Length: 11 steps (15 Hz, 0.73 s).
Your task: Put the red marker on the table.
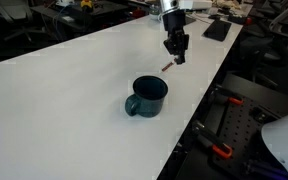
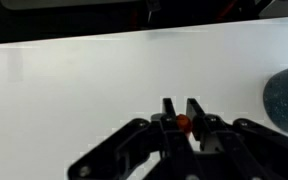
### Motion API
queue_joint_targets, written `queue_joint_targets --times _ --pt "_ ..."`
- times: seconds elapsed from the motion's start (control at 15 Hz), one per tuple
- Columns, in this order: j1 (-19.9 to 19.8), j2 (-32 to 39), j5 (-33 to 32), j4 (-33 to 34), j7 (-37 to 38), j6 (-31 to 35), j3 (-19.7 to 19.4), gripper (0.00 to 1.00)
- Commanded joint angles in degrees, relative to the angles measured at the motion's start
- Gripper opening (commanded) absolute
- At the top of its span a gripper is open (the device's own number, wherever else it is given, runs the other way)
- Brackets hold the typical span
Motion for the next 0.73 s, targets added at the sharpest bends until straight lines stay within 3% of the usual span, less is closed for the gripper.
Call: queue_joint_targets --times 0.0,0.07,0.27,0.67 --pt "-0.7 1.0 -0.1 0.9 0.2 -0.4 0.7 0.47" --pt "-0.7 1.7 -0.2 1.4 0.2 -0.4 0.7 0.27" --pt "-0.7 2.0 -0.2 1.4 0.2 -0.4 0.7 0.46" --pt "-0.8 2.0 -0.2 1.4 0.2 -0.4 0.7 0.47"
